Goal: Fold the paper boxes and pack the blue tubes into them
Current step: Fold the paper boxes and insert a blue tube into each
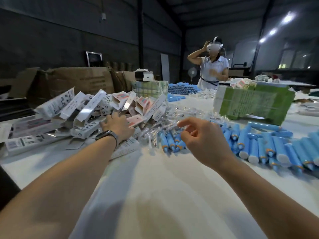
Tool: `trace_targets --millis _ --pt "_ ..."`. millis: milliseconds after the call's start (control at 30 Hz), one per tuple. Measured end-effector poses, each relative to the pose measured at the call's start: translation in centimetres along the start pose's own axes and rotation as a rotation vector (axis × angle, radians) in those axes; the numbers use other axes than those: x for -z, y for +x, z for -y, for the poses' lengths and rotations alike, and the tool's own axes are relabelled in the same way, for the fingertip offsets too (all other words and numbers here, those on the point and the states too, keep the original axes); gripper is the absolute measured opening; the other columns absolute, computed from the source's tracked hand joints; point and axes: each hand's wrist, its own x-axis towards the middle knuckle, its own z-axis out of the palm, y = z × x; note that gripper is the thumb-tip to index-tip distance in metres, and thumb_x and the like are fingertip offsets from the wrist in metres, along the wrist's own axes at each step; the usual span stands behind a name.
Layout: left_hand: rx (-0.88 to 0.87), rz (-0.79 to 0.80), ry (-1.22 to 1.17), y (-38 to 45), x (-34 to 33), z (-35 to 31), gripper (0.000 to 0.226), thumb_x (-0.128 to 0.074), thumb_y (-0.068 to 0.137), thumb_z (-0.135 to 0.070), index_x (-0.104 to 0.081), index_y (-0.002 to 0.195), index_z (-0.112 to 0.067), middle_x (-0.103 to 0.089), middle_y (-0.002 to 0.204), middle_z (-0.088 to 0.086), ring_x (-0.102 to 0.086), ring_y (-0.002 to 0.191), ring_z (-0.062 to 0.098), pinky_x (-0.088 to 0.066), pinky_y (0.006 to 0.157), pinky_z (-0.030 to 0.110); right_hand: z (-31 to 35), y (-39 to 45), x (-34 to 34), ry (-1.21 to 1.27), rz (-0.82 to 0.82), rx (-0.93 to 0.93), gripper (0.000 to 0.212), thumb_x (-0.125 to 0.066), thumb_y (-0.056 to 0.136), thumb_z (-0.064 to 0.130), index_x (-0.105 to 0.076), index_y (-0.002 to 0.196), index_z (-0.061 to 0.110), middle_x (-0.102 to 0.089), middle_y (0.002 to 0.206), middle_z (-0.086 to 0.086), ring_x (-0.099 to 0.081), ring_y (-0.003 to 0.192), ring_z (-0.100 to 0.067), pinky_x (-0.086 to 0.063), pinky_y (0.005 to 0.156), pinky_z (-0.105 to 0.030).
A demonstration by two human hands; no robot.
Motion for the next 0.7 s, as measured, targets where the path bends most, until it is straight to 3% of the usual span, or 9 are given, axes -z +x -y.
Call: trace_targets --millis 67,133,233,300,367,467,600,700 --pt "-0.072 -0.189 -0.108 -1.4 1.4 -1.1 0.063 -0.061 0.086 -0.055 -0.049 0.132 -0.014 -0.047 0.135 0.011 -0.043 0.125 0.035 -0.044 0.099 0.051 -0.6 0.4 0.8 0.009 -0.066 -0.013 0.021 -0.062 0.083 0.016 -0.072 0.096 0.028 -0.063 0.066 0.012 -0.061 0.067 -0.008 -0.050 0.067 -0.030" --pt "-0.196 -0.347 -0.399 -3.4 2.9 -2.7 0.061 -0.071 0.083 -0.046 -0.045 0.128 -0.013 -0.051 0.126 0.010 -0.051 0.113 0.032 -0.050 0.089 0.047 -1.5 0.9 1.7 0.032 -0.126 -0.044 0.021 -0.061 0.083 0.016 -0.072 0.097 0.027 -0.063 0.067 0.014 -0.062 0.068 -0.009 -0.050 0.067 -0.030" --pt "-0.327 -0.296 -0.930 -7.5 5.3 -6.2 0.057 -0.078 0.081 -0.029 -0.035 0.116 -0.021 -0.055 0.108 -0.004 -0.061 0.093 0.018 -0.049 0.067 0.026 -3.7 1.6 3.0 -0.007 -0.183 -0.128 0.021 -0.061 0.084 0.016 -0.071 0.099 0.026 -0.064 0.070 0.013 -0.065 0.075 -0.018 -0.051 0.070 -0.032" --pt "-0.382 -0.228 -1.163 -11.0 6.5 -8.8 0.065 -0.084 0.077 -0.027 -0.030 0.113 -0.024 -0.051 0.099 -0.013 -0.062 0.084 0.002 -0.047 0.062 0.014 -5.8 1.9 3.9 -0.115 -0.188 -0.227 0.023 -0.060 0.085 0.018 -0.069 0.105 0.026 -0.066 0.078 0.009 -0.065 0.086 -0.024 -0.050 0.077 -0.035" --pt "-0.472 -0.180 -1.310 -14.0 6.7 -10.9 0.068 -0.087 0.074 -0.026 -0.032 0.114 -0.021 -0.052 0.095 -0.012 -0.062 0.080 -0.006 -0.051 0.065 0.008 -8.1 1.8 4.8 -0.245 -0.113 -0.345 0.030 -0.059 0.086 0.020 -0.067 0.114 0.026 -0.069 0.099 0.000 -0.062 0.102 -0.028 -0.048 0.085 -0.036" --pt "-0.505 -0.104 -1.396 -17.3 5.5 -13.4 0.064 -0.090 0.070 -0.024 -0.042 0.111 -0.019 -0.060 0.090 -0.010 -0.064 0.078 -0.002 -0.057 0.067 0.018 -11.2 0.7 5.2 -0.437 0.089 -0.451 0.041 -0.056 0.088 0.027 -0.059 0.129 0.030 -0.057 0.131 -0.009 -0.052 0.121 -0.033 -0.045 0.096 -0.040" --pt "-0.447 -0.073 -1.502 -18.9 3.1 -14.9 0.062 -0.094 0.064 -0.021 -0.040 0.094 -0.031 -0.064 0.080 -0.018 -0.063 0.069 -0.004 -0.047 0.059 0.010 -13.6 -0.6 4.5 -0.653 0.343 -0.466 0.050 -0.046 0.094 0.053 -0.038 0.143 0.047 -0.029 0.156 0.002 -0.027 0.139 -0.033 -0.031 0.108 -0.052" --pt "-0.423 -0.066 -1.524 -18.5 2.2 -14.6 0.064 -0.093 0.066 -0.025 -0.037 0.095 -0.036 -0.062 0.087 -0.028 -0.064 0.072 -0.004 -0.047 0.059 0.010 -14.3 -0.6 4.0 -0.696 0.451 -0.450 0.057 -0.041 0.096 0.048 -0.018 0.148 0.053 -0.009 0.163 0.011 -0.011 0.147 -0.032 -0.018 0.110 -0.064"
